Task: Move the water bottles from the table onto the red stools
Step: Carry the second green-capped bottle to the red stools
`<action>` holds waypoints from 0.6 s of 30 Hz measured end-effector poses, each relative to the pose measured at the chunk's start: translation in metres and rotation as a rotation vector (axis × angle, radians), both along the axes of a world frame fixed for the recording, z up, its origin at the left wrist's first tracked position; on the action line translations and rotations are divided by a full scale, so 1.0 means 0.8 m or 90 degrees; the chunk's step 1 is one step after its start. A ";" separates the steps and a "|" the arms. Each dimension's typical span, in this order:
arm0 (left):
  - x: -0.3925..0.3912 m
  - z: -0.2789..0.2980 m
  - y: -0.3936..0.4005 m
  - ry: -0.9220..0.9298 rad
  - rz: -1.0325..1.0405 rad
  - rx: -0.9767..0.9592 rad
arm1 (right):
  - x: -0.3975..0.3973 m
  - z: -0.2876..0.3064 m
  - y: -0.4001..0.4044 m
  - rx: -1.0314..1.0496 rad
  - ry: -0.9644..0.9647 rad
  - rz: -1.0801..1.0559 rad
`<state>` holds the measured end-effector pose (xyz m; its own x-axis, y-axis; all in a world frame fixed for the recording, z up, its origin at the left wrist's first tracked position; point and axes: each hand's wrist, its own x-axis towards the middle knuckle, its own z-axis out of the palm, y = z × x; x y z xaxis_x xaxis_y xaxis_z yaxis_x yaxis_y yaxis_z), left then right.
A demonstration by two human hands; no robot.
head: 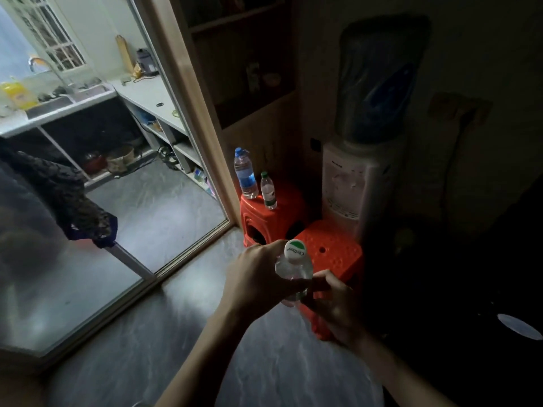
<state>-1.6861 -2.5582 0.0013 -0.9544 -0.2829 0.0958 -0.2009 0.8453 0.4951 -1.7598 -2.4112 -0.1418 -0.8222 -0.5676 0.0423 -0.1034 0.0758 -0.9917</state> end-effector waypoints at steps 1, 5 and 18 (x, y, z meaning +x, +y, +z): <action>-0.013 -0.002 -0.005 -0.008 -0.008 -0.004 | -0.012 -0.003 -0.002 0.000 -0.003 -0.006; -0.068 -0.019 -0.027 -0.032 -0.028 -0.001 | -0.058 -0.021 -0.016 0.025 -0.022 -0.044; -0.269 -0.091 -0.160 -0.090 -0.163 -0.025 | -0.196 -0.080 -0.130 0.151 -0.096 -0.231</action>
